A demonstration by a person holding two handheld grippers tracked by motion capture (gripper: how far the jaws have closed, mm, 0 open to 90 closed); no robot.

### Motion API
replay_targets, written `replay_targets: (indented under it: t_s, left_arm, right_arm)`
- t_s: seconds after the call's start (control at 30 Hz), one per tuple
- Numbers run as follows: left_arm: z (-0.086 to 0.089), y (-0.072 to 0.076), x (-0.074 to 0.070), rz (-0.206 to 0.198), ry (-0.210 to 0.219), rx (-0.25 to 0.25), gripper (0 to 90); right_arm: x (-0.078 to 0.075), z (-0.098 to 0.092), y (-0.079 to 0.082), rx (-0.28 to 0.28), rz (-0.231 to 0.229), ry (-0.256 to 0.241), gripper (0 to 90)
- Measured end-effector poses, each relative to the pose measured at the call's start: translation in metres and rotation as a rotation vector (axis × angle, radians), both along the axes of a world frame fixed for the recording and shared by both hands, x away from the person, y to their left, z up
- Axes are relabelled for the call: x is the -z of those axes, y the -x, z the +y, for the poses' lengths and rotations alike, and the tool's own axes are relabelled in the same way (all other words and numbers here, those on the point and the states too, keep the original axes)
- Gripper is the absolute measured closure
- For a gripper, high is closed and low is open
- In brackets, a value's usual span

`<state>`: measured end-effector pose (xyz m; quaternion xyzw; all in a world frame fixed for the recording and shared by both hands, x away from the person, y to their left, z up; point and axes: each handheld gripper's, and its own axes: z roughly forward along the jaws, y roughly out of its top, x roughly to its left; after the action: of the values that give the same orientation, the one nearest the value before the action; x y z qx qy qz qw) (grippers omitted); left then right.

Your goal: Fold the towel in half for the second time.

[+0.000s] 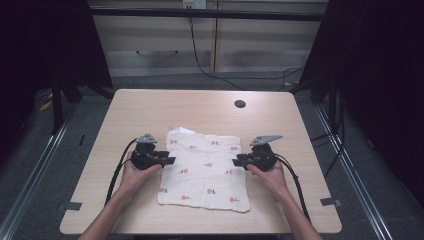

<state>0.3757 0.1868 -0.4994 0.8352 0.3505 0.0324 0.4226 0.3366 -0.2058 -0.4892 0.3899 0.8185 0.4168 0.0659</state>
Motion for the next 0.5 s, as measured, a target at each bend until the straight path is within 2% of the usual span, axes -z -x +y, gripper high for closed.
replay_targets:
  t_s: [0.07, 0.17, 0.23, 0.37, 0.5]
  left_arm:
    - [0.0, 0.001, 0.004, -0.007, -0.03, 0.013, 61.3]
    - [0.0, 0.004, 0.005, -0.005, -0.018, 0.012, 63.2]
    - [0.001, 0.008, 0.007, -0.023, -0.02, 0.025, 63.2]
    - [0.004, 0.013, 0.007, -0.024, -0.021, 0.038, 63.4]
    - [0.005, 0.022, 0.007, -0.031, -0.017, 0.041, 63.3]
  right_arm:
    - [0.005, 0.004, -0.003, -0.009, 0.001, 0.014, 68.5]
    - [0.01, 0.005, -0.003, -0.015, 0.001, 0.031, 68.7]
    - [0.01, 0.007, -0.001, -0.024, -0.001, 0.034, 68.7]
    - [0.014, 0.008, 0.004, -0.038, 0.017, 0.067, 69.1]
    - [0.016, 0.003, 0.013, -0.028, 0.03, 0.029, 69.7]
